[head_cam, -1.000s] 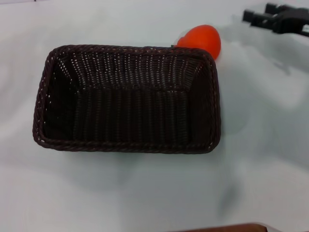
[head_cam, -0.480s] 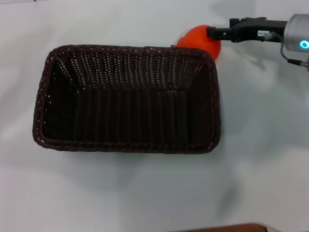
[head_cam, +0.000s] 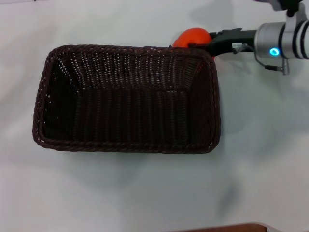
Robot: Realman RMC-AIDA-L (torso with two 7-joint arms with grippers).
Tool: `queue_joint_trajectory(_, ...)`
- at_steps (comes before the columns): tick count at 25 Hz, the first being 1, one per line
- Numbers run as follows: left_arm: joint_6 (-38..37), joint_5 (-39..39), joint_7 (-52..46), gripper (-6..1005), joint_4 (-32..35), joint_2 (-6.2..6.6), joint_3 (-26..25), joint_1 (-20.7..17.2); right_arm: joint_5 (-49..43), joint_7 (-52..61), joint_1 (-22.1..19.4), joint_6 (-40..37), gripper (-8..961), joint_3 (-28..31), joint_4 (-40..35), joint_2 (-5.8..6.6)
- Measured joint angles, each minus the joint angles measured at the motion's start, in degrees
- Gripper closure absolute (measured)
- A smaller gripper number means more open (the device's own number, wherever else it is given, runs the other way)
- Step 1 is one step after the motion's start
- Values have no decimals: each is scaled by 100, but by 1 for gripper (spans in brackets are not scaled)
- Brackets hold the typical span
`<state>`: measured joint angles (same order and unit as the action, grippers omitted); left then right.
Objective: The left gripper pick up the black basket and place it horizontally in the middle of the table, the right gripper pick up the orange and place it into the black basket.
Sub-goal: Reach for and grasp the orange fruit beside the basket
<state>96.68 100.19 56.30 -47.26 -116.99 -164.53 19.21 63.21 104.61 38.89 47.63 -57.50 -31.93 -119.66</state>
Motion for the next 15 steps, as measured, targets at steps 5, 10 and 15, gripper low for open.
queue_joint_trajectory(5, -23, 0, -15, 242, 4, -10, -20, 16, 25, -16, -25, -7, 192, -61, -93, -7)
queue_joint_trajectory(10, -35, 0, -55, 244, 7, -10, -23, 45, 32, -20, -62, 34, 385, -38, -258, -6)
queue_joint_trajectory(15, -43, -108, -46, 243, 12, -8, -27, 62, 50, 47, -246, 75, 547, -19, -704, -6)
